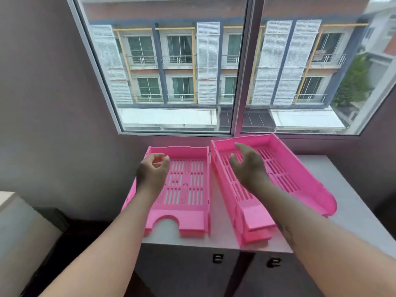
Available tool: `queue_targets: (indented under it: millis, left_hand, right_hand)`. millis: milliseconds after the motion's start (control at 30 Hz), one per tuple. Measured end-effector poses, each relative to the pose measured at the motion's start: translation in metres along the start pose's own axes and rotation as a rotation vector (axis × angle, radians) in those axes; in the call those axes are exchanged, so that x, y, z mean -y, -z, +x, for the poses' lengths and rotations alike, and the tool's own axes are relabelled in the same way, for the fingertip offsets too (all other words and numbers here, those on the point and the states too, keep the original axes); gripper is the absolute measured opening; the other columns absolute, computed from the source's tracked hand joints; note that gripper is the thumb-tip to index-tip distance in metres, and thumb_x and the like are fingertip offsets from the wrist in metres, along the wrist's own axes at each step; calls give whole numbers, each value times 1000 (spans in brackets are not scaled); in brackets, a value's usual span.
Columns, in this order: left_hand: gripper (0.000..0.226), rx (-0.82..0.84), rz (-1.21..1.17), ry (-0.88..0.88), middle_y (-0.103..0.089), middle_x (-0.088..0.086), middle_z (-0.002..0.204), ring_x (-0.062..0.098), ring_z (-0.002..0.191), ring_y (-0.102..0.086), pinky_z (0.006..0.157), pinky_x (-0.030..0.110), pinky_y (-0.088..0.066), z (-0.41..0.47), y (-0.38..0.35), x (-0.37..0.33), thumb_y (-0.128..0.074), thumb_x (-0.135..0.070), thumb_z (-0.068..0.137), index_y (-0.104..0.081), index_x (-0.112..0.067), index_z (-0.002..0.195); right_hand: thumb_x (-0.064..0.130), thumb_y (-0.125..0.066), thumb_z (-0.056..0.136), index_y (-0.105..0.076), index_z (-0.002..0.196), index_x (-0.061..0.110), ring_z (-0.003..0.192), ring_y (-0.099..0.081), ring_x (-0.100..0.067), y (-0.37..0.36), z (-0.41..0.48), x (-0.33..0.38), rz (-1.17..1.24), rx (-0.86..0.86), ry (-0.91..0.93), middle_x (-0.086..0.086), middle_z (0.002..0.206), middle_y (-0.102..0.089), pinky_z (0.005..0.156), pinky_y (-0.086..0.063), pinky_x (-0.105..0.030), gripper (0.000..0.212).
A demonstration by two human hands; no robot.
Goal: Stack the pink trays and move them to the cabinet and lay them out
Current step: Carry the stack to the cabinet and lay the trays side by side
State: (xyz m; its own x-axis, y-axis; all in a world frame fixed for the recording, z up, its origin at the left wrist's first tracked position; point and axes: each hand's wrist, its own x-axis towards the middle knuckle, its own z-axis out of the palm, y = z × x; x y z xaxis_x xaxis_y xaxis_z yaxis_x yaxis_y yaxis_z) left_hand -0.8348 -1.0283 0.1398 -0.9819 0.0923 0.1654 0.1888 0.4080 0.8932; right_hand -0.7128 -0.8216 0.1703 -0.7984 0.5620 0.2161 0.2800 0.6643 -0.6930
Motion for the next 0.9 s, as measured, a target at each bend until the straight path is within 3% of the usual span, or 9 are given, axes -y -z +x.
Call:
queue_targets:
  millis: [100,300,400,533,667,733,800,867,900]
  left_hand:
    - [31,93,-25,-14,-68,-1,101,16,96,-65,78,23,-50,-27,-41,-25,-61,-30,91,-66,-13,117]
    - [53,228,24,67,-61,11,133,22,120,-59,91,24,-42,-93,-117,-54,-62,-26,92,-50,-6,140]
    - [36,226,85,120,-60,0,110,16,96,-60,80,25,-46,-122,-146,-53,-59,-28,94,-56,-13,127]
    - [33,135,165,212,-65,2,111,12,66,-57,56,26,-52,-142,-164,-53,-52,-10,96,-56,-6,128]
    - [26,6,184,195,-68,-3,86,23,69,-61,67,47,-59,-153,-168,-68,-46,-2,93,-65,-18,92]
    - [30,-22,156,163,-61,-5,75,21,69,-58,66,50,-58,-155,-173,-78,-46,-3,92,-53,-27,74]
    - [22,-21,121,118,-66,2,86,20,71,-61,65,50,-61,-158,-185,-91,-48,-6,92,-62,-23,88]
    - [25,-10,76,95,-68,-1,94,20,72,-63,62,34,-59,-167,-206,-109,-49,-4,94,-67,-15,108]
    - [25,12,45,85,-68,-3,89,23,72,-62,62,33,-58,-173,-219,-118,-49,-3,94,-67,-17,101]
  right_hand:
    - [14,-53,96,-48,142,2,125,-56,-33,46,5,-45,-28,-37,-127,-20,141,-56,107,-43,-39,47]
    - [13,-50,95,-56,134,3,96,-60,-34,116,-11,-141,-27,-28,-359,-22,127,-63,81,-48,-35,40]
    - [13,-51,96,-52,137,3,114,-60,-36,129,-16,-177,57,68,-414,-19,132,-60,89,-48,-36,42]
    - [6,-49,91,-65,116,9,88,-63,-28,125,-19,-206,173,167,-388,-12,107,-70,72,-49,-32,29]
    - [2,-45,87,-71,102,12,73,-63,-20,129,-19,-217,315,140,-389,-7,92,-71,54,-47,-27,32]
    - [4,-46,87,-72,102,15,78,-68,-22,141,-15,-224,391,129,-396,-4,92,-72,61,-55,-33,32]
    - [4,-47,88,-70,106,15,84,-70,-27,158,-9,-233,440,94,-404,-5,96,-72,71,-60,-42,30]
    - [4,-47,89,-66,109,13,84,-68,-29,179,-4,-247,464,22,-428,-8,98,-70,77,-62,-47,29]
    - [3,-47,89,-64,108,12,84,-67,-29,191,-2,-255,458,-17,-441,-8,96,-69,78,-61,-49,27]
